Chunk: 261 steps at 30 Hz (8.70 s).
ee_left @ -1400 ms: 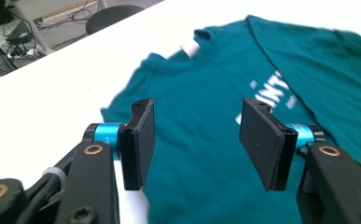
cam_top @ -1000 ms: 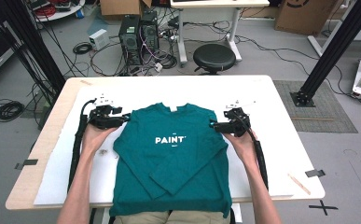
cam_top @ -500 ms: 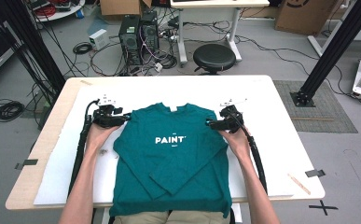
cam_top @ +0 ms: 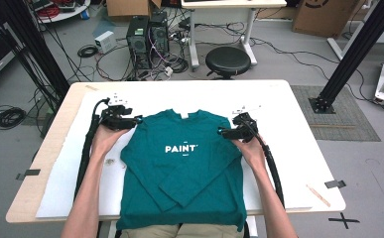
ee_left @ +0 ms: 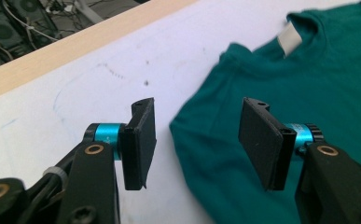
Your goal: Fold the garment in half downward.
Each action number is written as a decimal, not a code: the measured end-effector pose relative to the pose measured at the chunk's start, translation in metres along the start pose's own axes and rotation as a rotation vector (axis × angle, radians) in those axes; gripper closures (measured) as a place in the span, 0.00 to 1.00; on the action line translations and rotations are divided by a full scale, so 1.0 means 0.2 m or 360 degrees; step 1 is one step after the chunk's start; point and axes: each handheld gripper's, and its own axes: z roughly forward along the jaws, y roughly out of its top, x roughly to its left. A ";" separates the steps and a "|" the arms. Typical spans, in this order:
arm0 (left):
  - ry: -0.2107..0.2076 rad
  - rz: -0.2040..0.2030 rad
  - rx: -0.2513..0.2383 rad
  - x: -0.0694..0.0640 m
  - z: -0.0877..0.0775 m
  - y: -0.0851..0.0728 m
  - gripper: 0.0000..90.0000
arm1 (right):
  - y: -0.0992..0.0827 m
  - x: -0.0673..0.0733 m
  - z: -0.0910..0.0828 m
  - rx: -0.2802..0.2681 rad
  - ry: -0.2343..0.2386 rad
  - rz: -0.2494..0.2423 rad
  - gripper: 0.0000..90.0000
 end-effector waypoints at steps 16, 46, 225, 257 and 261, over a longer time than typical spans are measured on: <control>-0.0125 -0.0102 0.0104 0.10 0.22 -0.08 0.55 | -0.01 -0.01 0.01 0.0021 -0.0008 0.0006 0.30; -0.0306 -0.0044 0.0168 0.09 0.26 -0.14 0.94 | 0.07 -0.06 0.00 0.0025 0.0024 0.0069 0.31; -0.0448 -0.0126 -0.0118 -0.43 -0.52 -0.68 0.95 | -0.61 0.25 -0.54 -0.0087 0.0329 -0.0005 0.96; -0.0542 -0.0036 0.0059 -0.52 -0.29 -0.44 0.69 | -0.40 0.32 -0.32 0.0113 0.0369 -0.0026 0.66; -0.0557 0.0006 0.0089 -0.52 -0.29 -0.44 0.89 | -0.41 0.33 -0.32 0.0116 0.0408 -0.0071 0.86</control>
